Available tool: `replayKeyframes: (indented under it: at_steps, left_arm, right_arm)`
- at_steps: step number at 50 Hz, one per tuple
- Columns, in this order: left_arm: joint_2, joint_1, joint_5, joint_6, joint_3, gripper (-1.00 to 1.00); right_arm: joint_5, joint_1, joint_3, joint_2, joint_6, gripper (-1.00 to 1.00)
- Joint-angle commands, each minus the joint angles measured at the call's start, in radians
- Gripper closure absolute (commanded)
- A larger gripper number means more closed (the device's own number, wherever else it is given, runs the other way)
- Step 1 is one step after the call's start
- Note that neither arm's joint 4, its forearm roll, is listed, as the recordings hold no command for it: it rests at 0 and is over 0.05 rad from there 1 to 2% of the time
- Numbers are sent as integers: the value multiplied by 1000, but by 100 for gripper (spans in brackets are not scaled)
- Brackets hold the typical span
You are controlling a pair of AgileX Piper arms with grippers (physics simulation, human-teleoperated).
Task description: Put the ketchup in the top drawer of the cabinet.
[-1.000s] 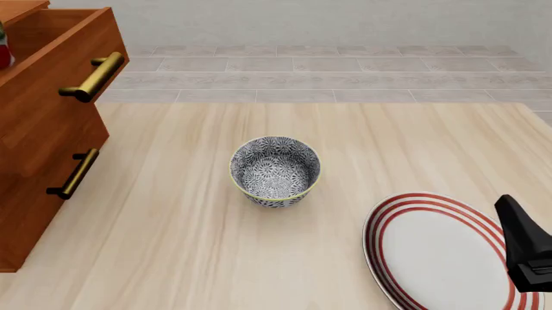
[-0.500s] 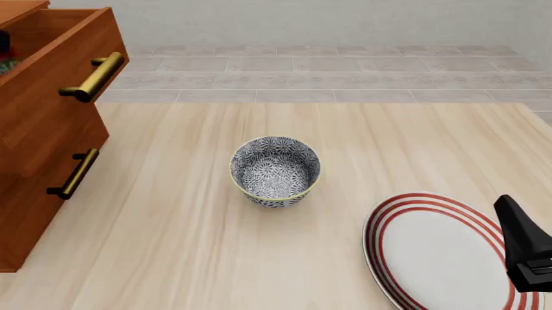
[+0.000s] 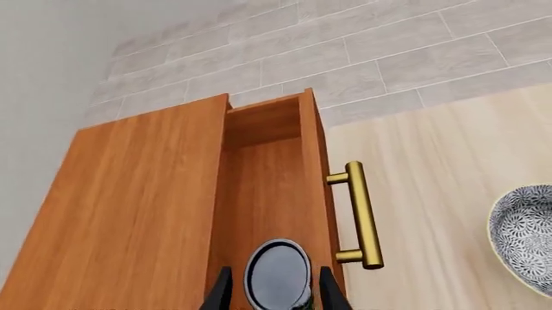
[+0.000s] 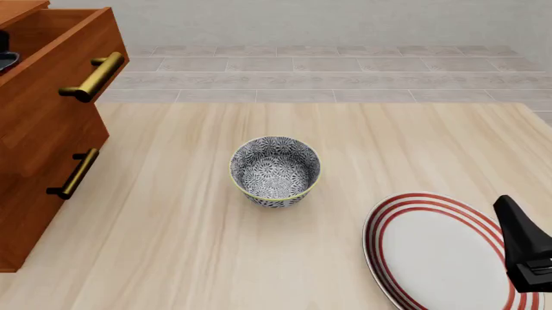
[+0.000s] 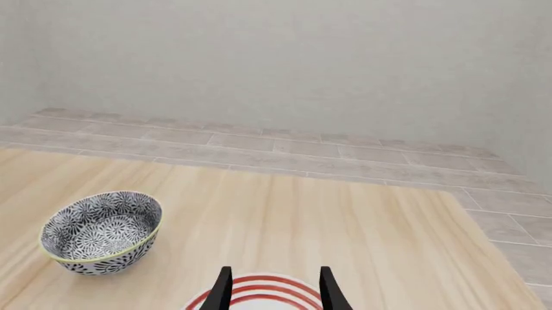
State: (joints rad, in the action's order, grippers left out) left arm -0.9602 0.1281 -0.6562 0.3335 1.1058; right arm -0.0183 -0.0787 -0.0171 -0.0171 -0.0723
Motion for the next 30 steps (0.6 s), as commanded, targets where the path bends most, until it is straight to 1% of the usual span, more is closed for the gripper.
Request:
replayKeyframes:
  at_steps: [1,6,7,8,12,16,20,22,27,28,29,30]
  left_arm:
    - [49,-34,-51,-2,32,-100]
    - [79,-54,-111,-4,108,-100]
    - [79,-54,-111,-4,109,-100]
    - [92,-67,-141,-10,141,-100]
    - [117,-86,-181,-9,182,-100]
    - [168,-126,-229,-1,199,-100]
    - [215,-163,-259,17,186,-100]
    - [222,-167,-260,25,184,-100]
    - [237,-188,-284,25,218,-100]
    - [244,-189,-283,33,224,-100]
    - [263,-181,-271,63,226,-100]
    - [275,-181,-269,73,230,-100]
  right_arm:
    - [-1,-1,-3,-3,-1,-100]
    - [0,-1,1,1,0,-100]
    - [0,-1,1,1,0,-100]
    - [1,-1,1,1,0,-100]
    - [2,-1,0,-1,0,-100]
    - [13,-3,3,-11,-1,-100]
    - [29,-1,11,-19,-1,-100]
    - [31,-1,12,-21,-2,-100]
    - [42,-2,15,-29,-2,-100]
    - [43,-2,15,-30,-3,-100]
    - [47,-2,16,-35,0,-100]
    - [48,-3,16,-36,-1,-100]
